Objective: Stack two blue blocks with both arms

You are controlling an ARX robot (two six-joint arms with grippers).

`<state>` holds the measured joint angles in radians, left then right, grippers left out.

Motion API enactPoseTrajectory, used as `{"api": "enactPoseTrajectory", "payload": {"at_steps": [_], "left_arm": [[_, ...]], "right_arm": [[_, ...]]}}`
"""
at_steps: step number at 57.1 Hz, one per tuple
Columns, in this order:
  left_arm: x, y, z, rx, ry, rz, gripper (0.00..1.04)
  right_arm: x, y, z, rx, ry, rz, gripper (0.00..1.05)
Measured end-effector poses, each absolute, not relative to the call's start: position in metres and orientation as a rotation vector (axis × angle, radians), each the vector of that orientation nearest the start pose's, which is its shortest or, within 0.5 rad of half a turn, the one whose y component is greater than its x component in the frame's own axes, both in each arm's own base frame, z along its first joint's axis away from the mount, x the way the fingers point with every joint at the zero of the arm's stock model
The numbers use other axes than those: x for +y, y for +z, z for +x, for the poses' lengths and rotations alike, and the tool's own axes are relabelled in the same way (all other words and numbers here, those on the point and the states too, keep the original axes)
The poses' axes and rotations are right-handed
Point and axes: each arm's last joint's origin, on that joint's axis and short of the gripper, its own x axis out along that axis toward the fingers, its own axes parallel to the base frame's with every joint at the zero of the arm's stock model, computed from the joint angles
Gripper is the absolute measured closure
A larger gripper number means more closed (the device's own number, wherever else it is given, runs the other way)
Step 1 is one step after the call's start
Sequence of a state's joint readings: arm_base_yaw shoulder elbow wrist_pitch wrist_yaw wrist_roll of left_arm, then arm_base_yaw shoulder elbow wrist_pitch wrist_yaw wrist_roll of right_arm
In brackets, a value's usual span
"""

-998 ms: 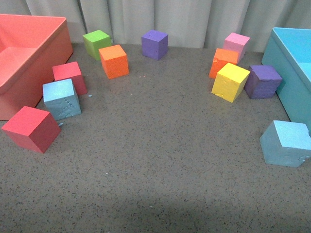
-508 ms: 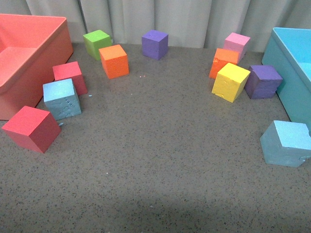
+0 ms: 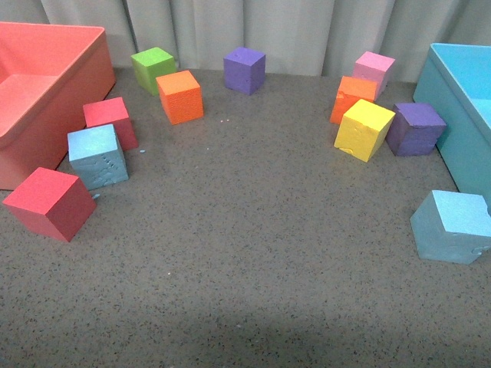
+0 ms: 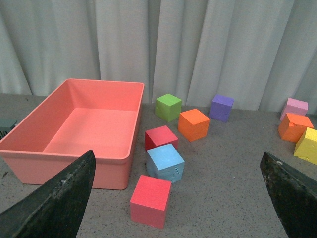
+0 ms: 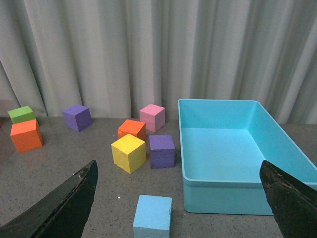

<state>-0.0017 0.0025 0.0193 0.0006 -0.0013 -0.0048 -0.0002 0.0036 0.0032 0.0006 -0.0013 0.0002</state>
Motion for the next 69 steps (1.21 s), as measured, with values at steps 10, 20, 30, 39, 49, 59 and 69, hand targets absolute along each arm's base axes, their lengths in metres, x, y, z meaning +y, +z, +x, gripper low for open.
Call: {"api": "enactPoseTrajectory", "payload": {"at_steps": [10, 20, 30, 39, 49, 59, 69], "left_arm": [[0.0, 0.17, 0.097, -0.017, 0.0, -0.005, 0.07], [0.0, 0.17, 0.097, -0.017, 0.0, -0.005, 0.07], [0.0, 0.17, 0.097, -0.017, 0.0, -0.005, 0.07], [0.0, 0.17, 0.097, -0.017, 0.0, -0.005, 0.07], [0.0, 0.17, 0.097, -0.017, 0.0, -0.005, 0.07], [0.0, 0.17, 0.097, -0.017, 0.0, -0.005, 0.07], [0.0, 0.17, 0.097, -0.017, 0.0, -0.005, 0.07]], "right_arm": [[0.0, 0.164, 0.098, 0.0, 0.001, 0.0, 0.09], [0.001, 0.164, 0.1, 0.146, -0.166, -0.147, 0.09], [0.003, 0.179, 0.134, 0.31, -0.097, -0.201, 0.09], [0.005, 0.184, 0.19, 0.518, -0.041, -0.094, 0.09], [0.009, 0.159, 0.249, 0.83, 0.007, 0.025, 0.09], [0.012, 0.137, 0.286, 1.007, -0.015, 0.077, 0.09], [0.017, 0.114, 0.306, 1.117, -0.016, 0.077, 0.09]]}}
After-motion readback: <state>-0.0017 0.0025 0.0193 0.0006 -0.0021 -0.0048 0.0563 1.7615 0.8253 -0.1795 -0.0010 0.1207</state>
